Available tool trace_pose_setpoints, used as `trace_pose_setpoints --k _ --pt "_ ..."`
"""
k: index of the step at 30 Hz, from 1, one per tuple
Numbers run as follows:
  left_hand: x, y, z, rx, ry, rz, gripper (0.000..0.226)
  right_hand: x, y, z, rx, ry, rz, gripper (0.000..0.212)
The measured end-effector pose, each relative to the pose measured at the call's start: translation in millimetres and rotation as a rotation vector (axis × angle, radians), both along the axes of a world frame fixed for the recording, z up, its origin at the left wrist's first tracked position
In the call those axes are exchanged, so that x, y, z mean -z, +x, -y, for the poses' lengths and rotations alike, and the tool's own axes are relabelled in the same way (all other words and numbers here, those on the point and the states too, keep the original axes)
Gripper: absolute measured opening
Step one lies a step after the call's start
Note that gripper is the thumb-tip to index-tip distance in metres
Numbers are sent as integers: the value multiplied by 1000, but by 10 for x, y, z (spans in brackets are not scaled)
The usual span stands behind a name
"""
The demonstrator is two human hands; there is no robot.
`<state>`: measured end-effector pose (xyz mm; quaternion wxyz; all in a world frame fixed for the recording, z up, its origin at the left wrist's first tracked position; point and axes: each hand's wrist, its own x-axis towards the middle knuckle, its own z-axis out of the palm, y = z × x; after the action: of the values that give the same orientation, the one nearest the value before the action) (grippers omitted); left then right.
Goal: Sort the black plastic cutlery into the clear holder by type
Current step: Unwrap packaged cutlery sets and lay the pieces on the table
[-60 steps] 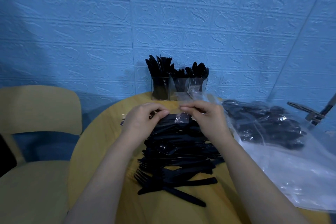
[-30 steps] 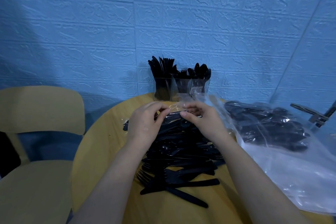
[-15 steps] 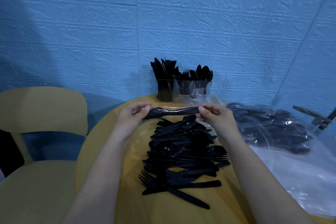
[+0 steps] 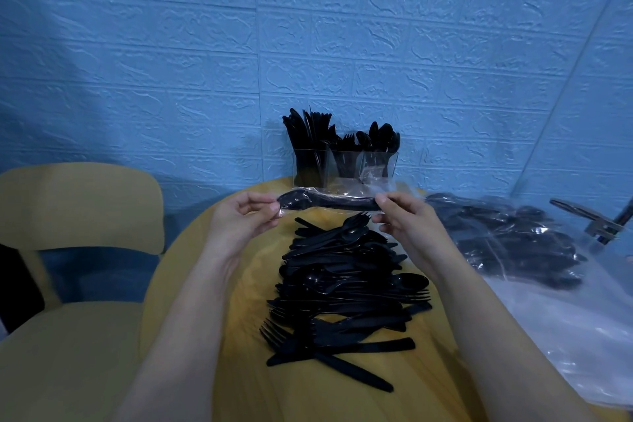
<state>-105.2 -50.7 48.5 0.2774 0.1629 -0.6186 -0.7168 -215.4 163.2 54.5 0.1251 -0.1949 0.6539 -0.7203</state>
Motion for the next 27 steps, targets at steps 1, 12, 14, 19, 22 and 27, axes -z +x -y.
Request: trace_pose_setpoints --k 1,12,14,19,22,27 --pt "2 -5 0 1 -11 -4 10 0 -1 -1 -12 -3 10 8" --pt "56 -37 50 22 36 -38 9 -13 -1 -16 -6 -49 -13 7" --pt "66 -26 76 -31 72 -39 11 -19 5 -33 -27 -35 2 12" --pt "50 -8 150 -158 176 -67 15 -82 -90 -203 86 -161 99 15" --pt "23 -40 96 -57 240 -69 8 -56 -102 -218 89 -152 103 6" --pt "69 -38 118 -107 152 -69 22 -64 -87 -203 70 -108 80 5"
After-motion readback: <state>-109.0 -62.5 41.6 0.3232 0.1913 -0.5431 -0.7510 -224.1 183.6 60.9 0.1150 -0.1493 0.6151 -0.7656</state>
